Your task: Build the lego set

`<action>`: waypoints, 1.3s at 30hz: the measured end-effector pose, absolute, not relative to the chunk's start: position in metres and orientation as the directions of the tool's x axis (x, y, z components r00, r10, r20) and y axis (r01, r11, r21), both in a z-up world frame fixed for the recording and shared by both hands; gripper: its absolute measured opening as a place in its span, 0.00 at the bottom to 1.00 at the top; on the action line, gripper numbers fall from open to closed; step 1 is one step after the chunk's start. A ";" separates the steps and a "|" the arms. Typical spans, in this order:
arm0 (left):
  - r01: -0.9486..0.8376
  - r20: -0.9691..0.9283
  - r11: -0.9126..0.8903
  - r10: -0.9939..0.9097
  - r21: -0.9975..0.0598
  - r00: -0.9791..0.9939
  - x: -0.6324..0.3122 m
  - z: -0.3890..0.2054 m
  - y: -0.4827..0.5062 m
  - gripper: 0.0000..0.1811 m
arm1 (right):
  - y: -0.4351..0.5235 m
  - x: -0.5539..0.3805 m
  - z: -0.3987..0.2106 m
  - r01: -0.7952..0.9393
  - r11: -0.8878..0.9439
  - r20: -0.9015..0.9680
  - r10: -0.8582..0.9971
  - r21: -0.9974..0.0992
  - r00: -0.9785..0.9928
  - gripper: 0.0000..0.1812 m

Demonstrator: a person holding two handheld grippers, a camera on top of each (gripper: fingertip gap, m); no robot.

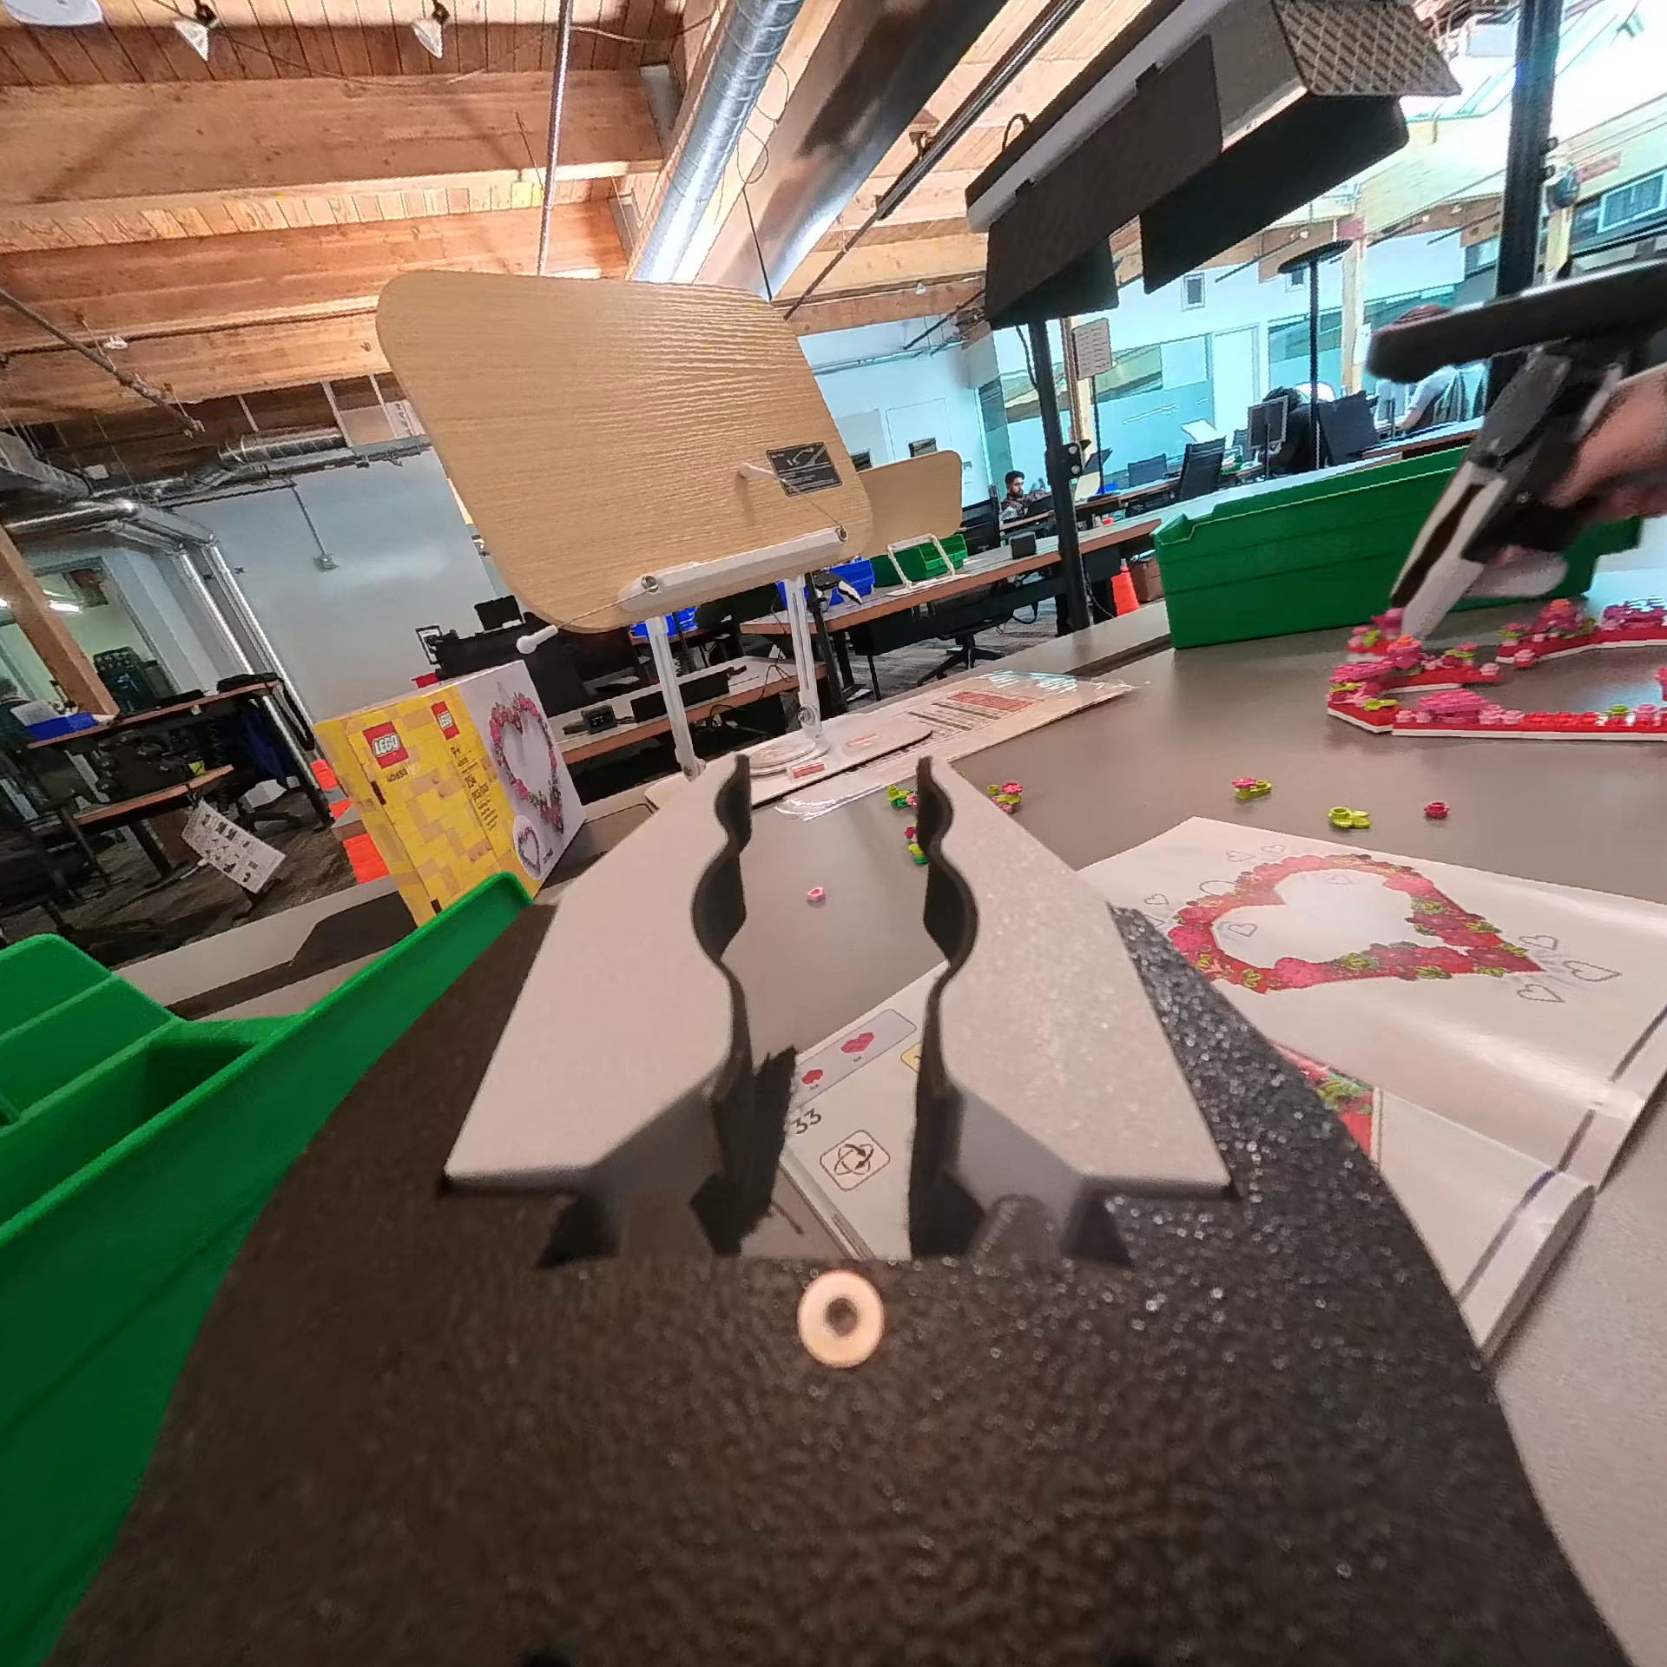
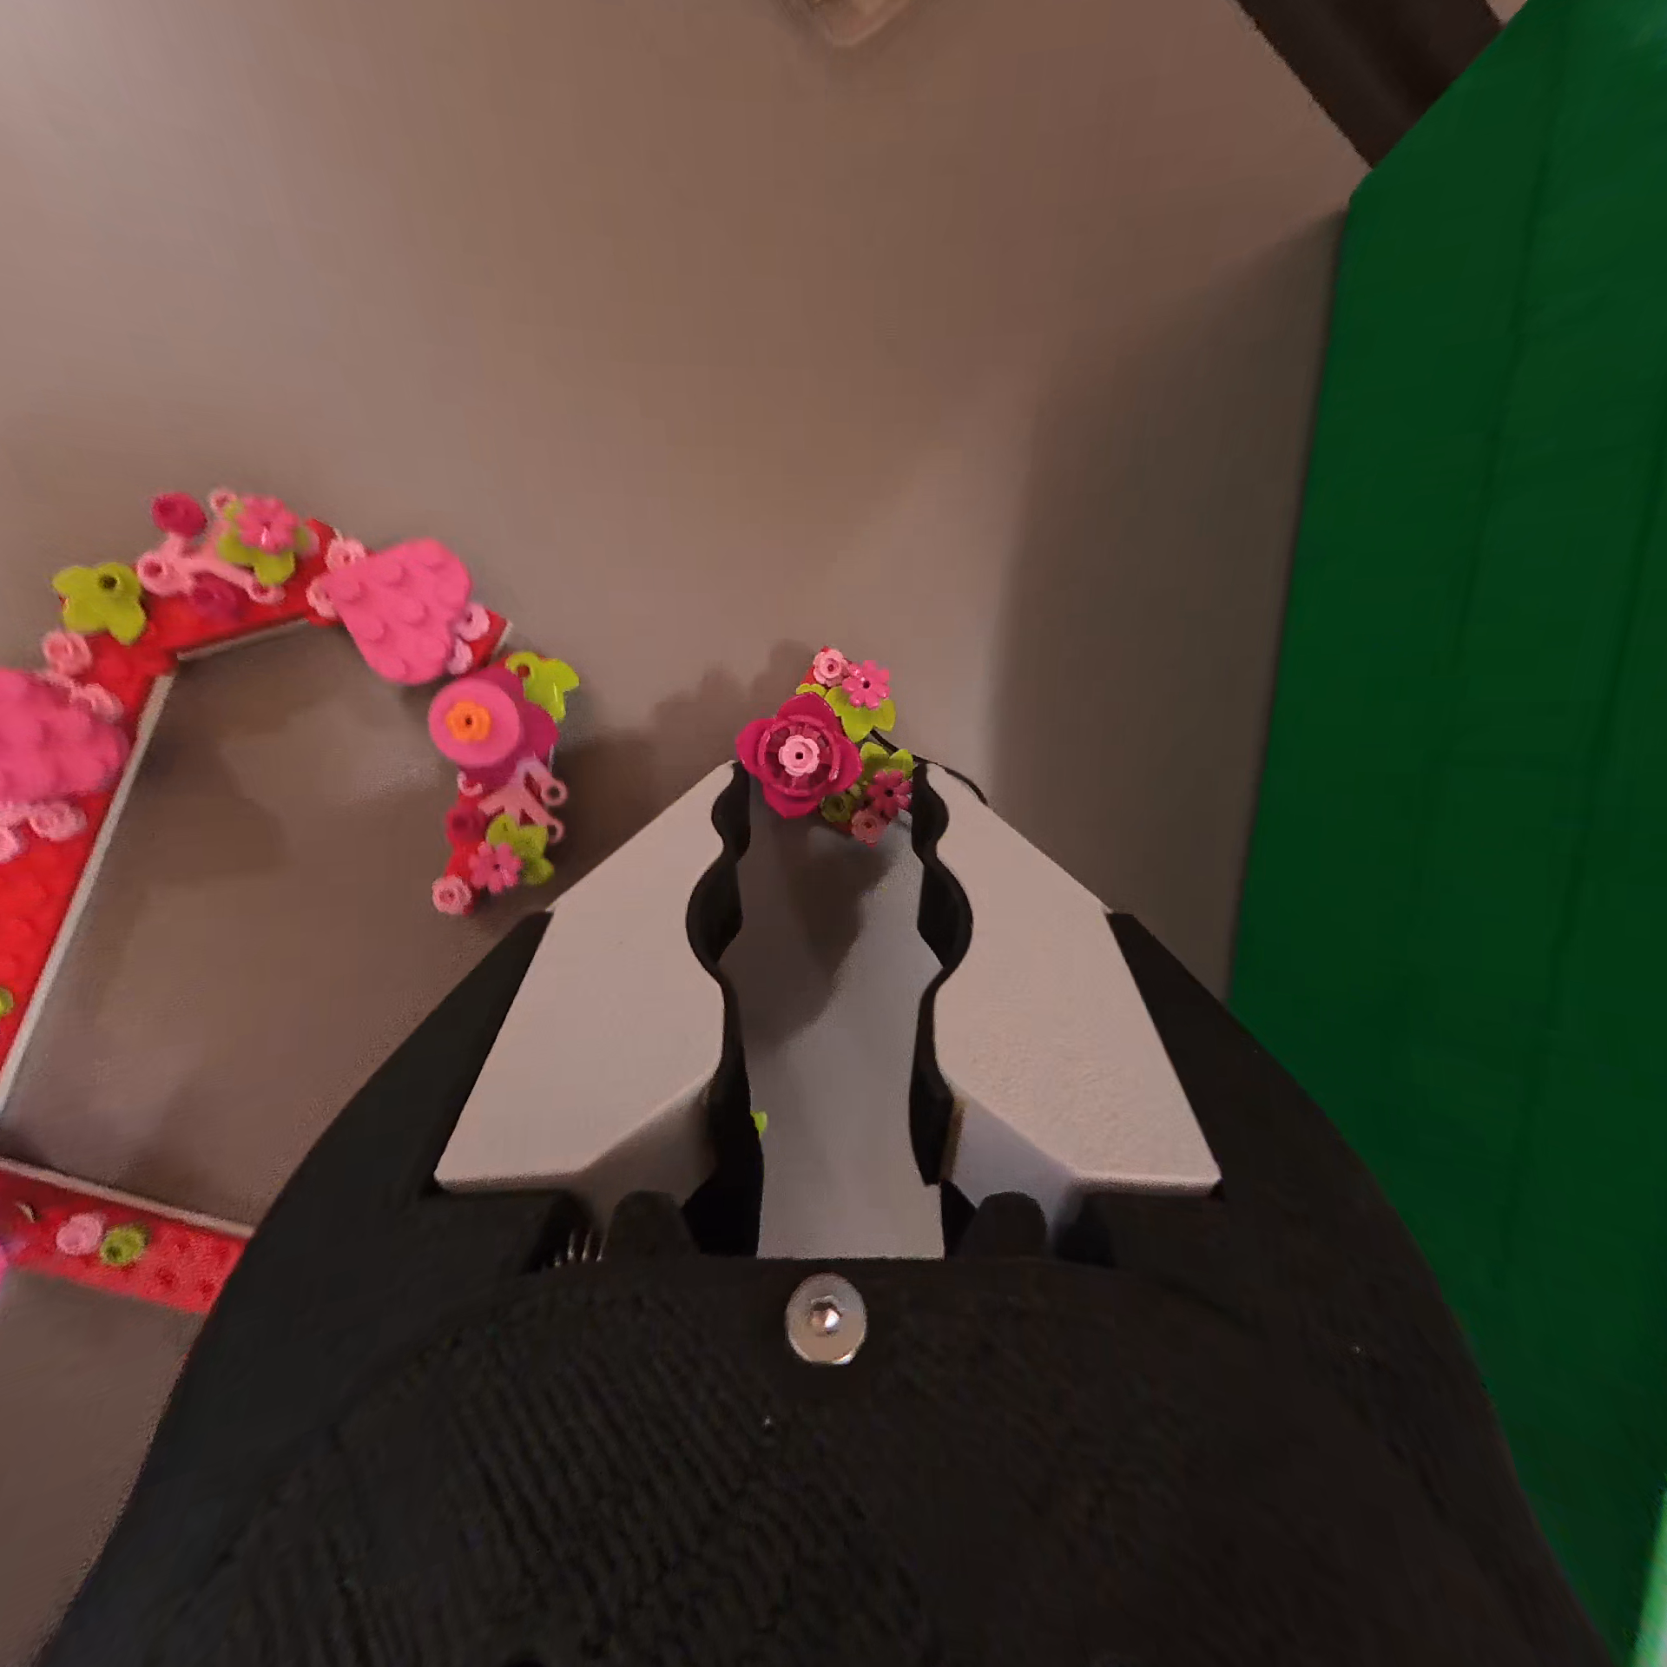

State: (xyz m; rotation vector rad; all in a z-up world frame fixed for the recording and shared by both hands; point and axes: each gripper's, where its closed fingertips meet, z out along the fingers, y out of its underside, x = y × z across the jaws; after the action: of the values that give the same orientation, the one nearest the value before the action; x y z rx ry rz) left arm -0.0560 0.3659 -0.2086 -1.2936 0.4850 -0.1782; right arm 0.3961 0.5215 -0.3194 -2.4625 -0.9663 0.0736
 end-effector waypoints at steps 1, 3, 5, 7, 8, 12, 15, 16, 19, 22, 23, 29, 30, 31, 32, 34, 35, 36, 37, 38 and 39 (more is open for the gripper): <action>-0.139 -0.244 0.277 -0.393 -0.951 0.887 -0.056 -0.209 0.366 0.19 | 0.519 0.400 -0.319 0.638 -0.624 0.131 0.661 -0.451 0.739 0.19; -0.138 -0.243 0.275 -0.395 -0.951 0.886 -0.056 -0.209 0.366 0.19 | 0.514 0.407 -0.318 0.659 -0.610 0.138 0.679 -0.440 0.721 0.19; -0.138 -0.243 0.276 -0.396 -0.951 0.886 -0.056 -0.209 0.366 0.19 | 0.508 0.414 -0.320 0.665 -0.619 0.122 0.687 -0.417 0.716 0.19; -0.139 -0.246 0.278 -0.398 -0.950 0.884 -0.055 -0.209 0.366 0.19 | 0.503 0.416 -0.321 0.661 -0.620 0.092 0.696 -0.423 0.712 0.19; -0.141 -0.247 0.278 -0.398 -0.950 0.883 -0.055 -0.209 0.366 0.19 | 0.502 0.415 -0.321 0.656 -0.620 0.079 0.698 -0.430 0.711 0.19; -0.142 -0.250 0.281 -0.399 -0.949 0.882 -0.054 -0.209 0.365 0.19 | 0.500 0.412 -0.323 0.630 -0.627 0.054 0.688 -0.458 0.724 0.22; -0.138 -0.246 0.282 -0.398 -0.950 0.884 -0.055 -0.208 0.365 0.19 | 0.502 0.410 -0.316 0.601 -0.617 0.063 0.669 -0.507 0.740 0.24; -0.136 -0.245 0.282 -0.398 -0.950 0.884 -0.055 -0.208 0.365 0.19 | 0.503 0.409 -0.310 0.588 -0.606 0.071 0.661 -0.536 0.747 0.25; -0.133 -0.242 0.283 -0.397 -0.950 0.885 -0.055 -0.208 0.365 0.19 | 0.505 0.411 -0.287 0.541 -0.547 0.120 0.624 -0.639 0.772 0.27; -0.132 -0.241 0.283 -0.398 -0.950 0.885 -0.055 -0.208 0.365 0.19 | 0.508 0.421 -0.253 0.453 -0.408 0.209 0.516 -0.793 0.831 0.27; -0.131 -0.240 0.283 -0.398 -0.950 0.885 -0.055 -0.207 0.365 0.19 | 0.509 0.430 -0.241 0.405 -0.339 0.234 0.445 -0.849 0.864 0.26; -0.118 -0.229 0.284 -0.395 -0.951 0.890 -0.057 -0.206 0.364 0.19 | 0.488 0.503 -0.201 0.316 0.080 0.314 -0.039 -0.945 0.949 0.19; -0.119 -0.228 0.283 -0.393 -0.952 0.891 -0.057 -0.206 0.365 0.19 | 0.481 0.510 -0.200 0.334 0.122 0.325 -0.091 -0.934 0.941 0.18; -0.120 -0.229 0.283 -0.392 -0.952 0.891 -0.057 -0.206 0.365 0.19 | 0.475 0.515 -0.200 0.363 0.153 0.344 -0.140 -0.919 0.929 0.17; -0.120 -0.229 0.282 -0.392 -0.952 0.891 -0.057 -0.207 0.365 0.19 | 0.471 0.519 -0.201 0.405 0.174 0.376 -0.180 -0.898 0.909 0.15; -0.120 -0.229 0.281 -0.397 -0.952 0.889 -0.057 -0.207 0.365 0.19 | 0.468 0.517 -0.197 0.466 0.188 0.430 -0.201 -0.865 0.880 0.15; -0.119 -0.228 0.279 -0.399 -0.953 0.888 -0.057 -0.207 0.365 0.19 | 0.467 0.515 -0.196 0.474 0.202 0.438 -0.199 -0.857 0.877 0.15; -0.116 -0.225 0.278 -0.402 -0.954 0.887 -0.057 -0.207 0.365 0.19 | 0.467 0.513 -0.197 0.477 0.207 0.444 -0.187 -0.854 0.876 0.15; -0.112 -0.222 0.279 -0.403 -0.954 0.888 -0.057 -0.207 0.365 0.19 | 0.467 0.512 -0.197 0.483 0.202 0.451 -0.187 -0.852 0.873 0.15; -0.106 -0.218 0.280 -0.403 -0.954 0.889 -0.058 -0.206 0.365 0.19 | 0.467 0.513 -0.197 0.493 0.199 0.459 -0.196 -0.847 0.867 0.14; -0.101 -0.214 0.282 -0.404 -0.954 0.889 -0.058 -0.206 0.364 0.19 | 0.466 0.513 -0.196 0.500 0.201 0.464 -0.201 -0.843 0.863 0.13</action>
State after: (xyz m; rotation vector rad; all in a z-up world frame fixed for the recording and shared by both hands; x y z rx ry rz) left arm -0.0580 0.3642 -0.2057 -1.2813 0.4632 -0.2129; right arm 0.5126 0.4658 -0.1964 -1.2806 -0.2755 -0.4979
